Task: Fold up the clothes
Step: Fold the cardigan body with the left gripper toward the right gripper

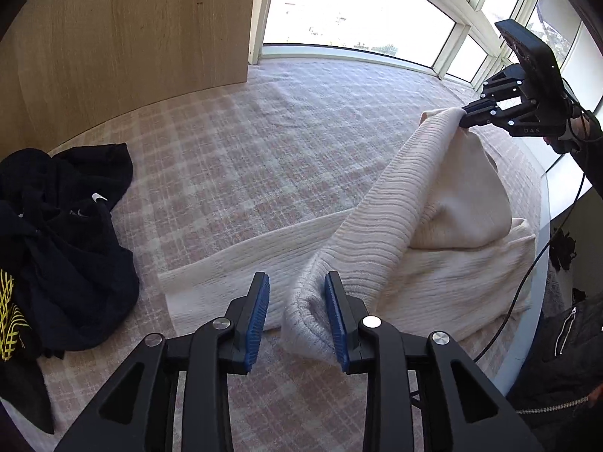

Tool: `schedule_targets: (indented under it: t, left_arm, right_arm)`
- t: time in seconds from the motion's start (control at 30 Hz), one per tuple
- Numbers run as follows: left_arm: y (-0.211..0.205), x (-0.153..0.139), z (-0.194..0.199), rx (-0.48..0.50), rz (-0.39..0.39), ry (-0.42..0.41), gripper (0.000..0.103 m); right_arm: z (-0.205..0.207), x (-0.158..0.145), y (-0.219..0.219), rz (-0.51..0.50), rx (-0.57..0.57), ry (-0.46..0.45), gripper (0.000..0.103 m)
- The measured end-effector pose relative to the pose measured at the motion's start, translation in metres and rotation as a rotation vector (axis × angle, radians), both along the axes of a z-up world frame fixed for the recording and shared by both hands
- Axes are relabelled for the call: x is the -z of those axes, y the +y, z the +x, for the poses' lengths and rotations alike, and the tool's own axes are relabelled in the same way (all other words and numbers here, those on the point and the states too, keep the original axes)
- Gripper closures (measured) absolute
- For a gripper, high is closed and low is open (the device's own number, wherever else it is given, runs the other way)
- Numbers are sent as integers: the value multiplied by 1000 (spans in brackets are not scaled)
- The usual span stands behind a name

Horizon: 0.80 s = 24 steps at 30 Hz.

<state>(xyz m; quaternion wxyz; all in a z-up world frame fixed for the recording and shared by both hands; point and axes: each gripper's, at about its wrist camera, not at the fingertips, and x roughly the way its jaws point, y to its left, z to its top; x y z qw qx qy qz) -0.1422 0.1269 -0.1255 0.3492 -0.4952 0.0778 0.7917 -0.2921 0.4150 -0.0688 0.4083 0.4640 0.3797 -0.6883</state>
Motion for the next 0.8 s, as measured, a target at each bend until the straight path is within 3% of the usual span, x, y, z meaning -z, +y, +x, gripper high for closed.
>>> schedule_targets:
  t: [0.07,0.13,0.23,0.47,0.67,0.8]
  left_arm:
    - [0,1,-8,5,-1,-16,72]
    - [-9,-3,-2,19,-3,-36,65]
    - [-24,-6,9,1,14,-94,62]
    - [-24,-2,29,-49,107,-208,58]
    - [-1,15,23,-37,49,-215,60]
    - [-7,4,15,-81,136,-223,56]
  right_arm:
    - [-8,17,7,20,14,-10,96]
    - [-1,31,13,35,15,-16,96]
    - [3,38,19,17,23,-46,96]
    - [9,32,17,-16,17,-72,96]
    - [14,33,11,-27,3,-93,96]
    - [20,30,12,-41,-13,-107,96]
